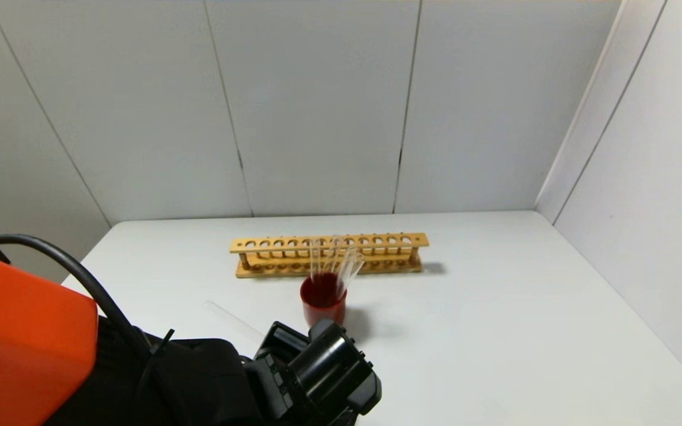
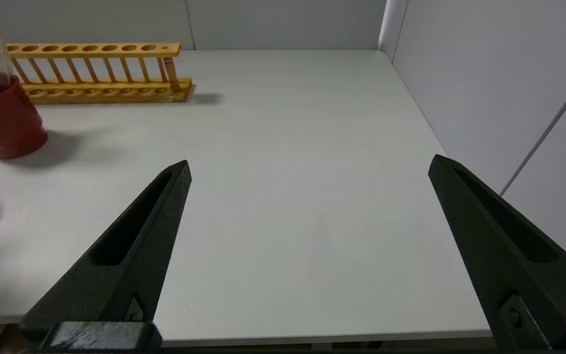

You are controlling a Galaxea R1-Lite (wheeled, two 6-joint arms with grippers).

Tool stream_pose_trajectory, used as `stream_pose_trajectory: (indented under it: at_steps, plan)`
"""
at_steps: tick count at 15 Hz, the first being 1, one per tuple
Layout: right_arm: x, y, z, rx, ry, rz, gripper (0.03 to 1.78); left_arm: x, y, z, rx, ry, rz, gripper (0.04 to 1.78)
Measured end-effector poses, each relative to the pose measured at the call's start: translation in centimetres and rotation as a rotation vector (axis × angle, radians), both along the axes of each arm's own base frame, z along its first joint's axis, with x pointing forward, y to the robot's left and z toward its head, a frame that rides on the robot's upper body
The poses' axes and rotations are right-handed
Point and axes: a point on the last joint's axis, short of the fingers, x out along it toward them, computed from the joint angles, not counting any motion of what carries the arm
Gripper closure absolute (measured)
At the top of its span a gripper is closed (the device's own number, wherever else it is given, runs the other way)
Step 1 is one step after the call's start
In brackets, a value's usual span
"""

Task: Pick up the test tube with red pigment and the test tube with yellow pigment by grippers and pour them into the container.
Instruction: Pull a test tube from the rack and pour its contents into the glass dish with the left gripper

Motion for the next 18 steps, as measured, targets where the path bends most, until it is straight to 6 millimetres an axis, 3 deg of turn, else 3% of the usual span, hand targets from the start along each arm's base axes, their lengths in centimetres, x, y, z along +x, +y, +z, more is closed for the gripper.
stream_pose_trajectory:
  at_steps: [18]
  plan:
    - [0.0, 0.0, 0.0, 0.0, 0.0, -0.001, 0.11, -0.37, -0.56, -0.01, 0.087, -0.011, -0.011, 1.52]
